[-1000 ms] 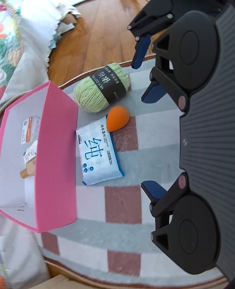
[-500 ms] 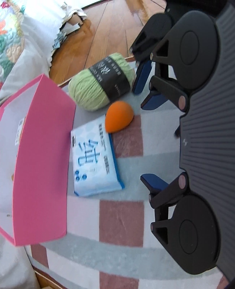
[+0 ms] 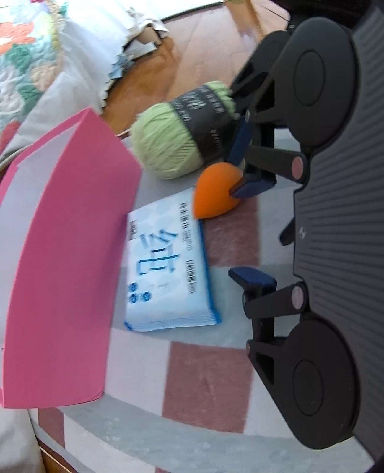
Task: Organize objects
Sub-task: 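Lower the open left tool around the orange sponge, then close the left tool on the orange sponge and lift it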
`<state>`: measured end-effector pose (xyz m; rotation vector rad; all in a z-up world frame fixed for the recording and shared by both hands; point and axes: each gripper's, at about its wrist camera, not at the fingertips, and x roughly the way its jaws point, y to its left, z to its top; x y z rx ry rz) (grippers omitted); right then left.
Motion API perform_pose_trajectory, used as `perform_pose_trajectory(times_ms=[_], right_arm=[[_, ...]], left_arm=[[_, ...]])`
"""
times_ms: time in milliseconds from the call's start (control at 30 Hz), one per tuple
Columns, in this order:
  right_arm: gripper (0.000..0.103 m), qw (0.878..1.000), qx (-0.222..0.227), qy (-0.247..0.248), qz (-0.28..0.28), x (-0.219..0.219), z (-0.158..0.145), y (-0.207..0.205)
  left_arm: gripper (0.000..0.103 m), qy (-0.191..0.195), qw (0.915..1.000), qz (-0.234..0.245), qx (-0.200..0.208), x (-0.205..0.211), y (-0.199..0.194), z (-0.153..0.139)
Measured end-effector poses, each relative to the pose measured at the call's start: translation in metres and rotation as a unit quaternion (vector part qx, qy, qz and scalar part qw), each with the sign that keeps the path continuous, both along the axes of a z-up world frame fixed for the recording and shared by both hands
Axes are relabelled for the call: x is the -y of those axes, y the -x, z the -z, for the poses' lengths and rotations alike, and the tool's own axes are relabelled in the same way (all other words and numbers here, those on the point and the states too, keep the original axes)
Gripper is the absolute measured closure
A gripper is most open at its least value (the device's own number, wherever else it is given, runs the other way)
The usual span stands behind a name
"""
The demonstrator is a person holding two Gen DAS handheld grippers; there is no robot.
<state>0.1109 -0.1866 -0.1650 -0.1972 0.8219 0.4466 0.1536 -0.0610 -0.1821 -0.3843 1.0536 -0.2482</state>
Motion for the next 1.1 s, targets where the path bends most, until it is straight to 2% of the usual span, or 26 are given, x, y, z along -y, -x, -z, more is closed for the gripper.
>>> perform_pose_trajectory(times_ms=[167,233,267,367,400,500,600,667,733,800,900,1000,1067,1100], right_arm=[[0.036,0.999,0.021,0.040,-0.003,-0.008,0.001,0.004],[0.048,0.999,0.027,0.043,0.003,-0.007,0.000,0.006],[0.051,0.999,0.026,0.036,0.005,-0.005,-0.002,0.006],[0.061,0.999,0.027,0.026,0.006,-0.003,-0.006,0.009],[0.070,0.999,0.027,0.027,0.010,-0.001,-0.006,0.010],[0.072,0.999,0.023,0.019,0.018,-0.002,-0.006,0.012],[0.075,1.000,0.023,0.013,0.017,-0.003,-0.008,0.017],[0.081,1.000,0.008,0.003,0.017,-0.004,-0.012,0.019],[0.091,1.000,-0.023,-0.016,0.012,-0.003,-0.017,0.022],[0.092,0.999,-0.042,-0.030,-0.005,-0.004,-0.021,0.027],[0.089,1.000,-0.025,0.004,-0.013,-0.011,-0.023,0.038],[0.075,0.999,-0.009,0.029,-0.017,-0.011,-0.019,0.026],[0.070,0.999,-0.002,0.037,-0.018,-0.008,-0.016,0.013],[0.063,0.999,0.002,0.043,-0.019,-0.009,-0.015,0.010]], left_arm=[[0.089,0.015,0.9990,0.041,0.008,0.007,-0.001,-0.004],[0.089,0.043,0.9978,0.049,0.015,0.008,0.001,-0.006],[0.088,0.059,0.9968,0.052,0.016,0.007,0.002,-0.008],[0.088,0.051,0.9970,0.053,0.024,0.010,0.002,-0.011],[0.088,0.050,0.9972,0.052,0.021,0.010,0.000,-0.010],[0.088,0.069,0.9968,0.039,0.007,-0.001,0.000,-0.008],[0.087,0.067,0.9973,0.030,0.003,-0.007,0.001,-0.009],[0.085,0.071,0.9970,0.023,-0.021,-0.012,0.002,-0.004],[0.082,0.096,0.9944,0.008,-0.043,-0.021,0.004,0.002],[0.080,0.121,0.9906,-0.006,-0.063,-0.029,0.004,0.008],[0.075,0.135,0.9884,-0.020,-0.068,-0.035,0.002,0.013],[0.075,0.134,0.9890,-0.016,-0.061,-0.031,0.000,0.013],[0.075,0.128,0.9901,-0.009,-0.057,-0.028,0.000,0.013],[0.075,0.126,0.9905,-0.006,-0.055,-0.027,0.000,0.013]])
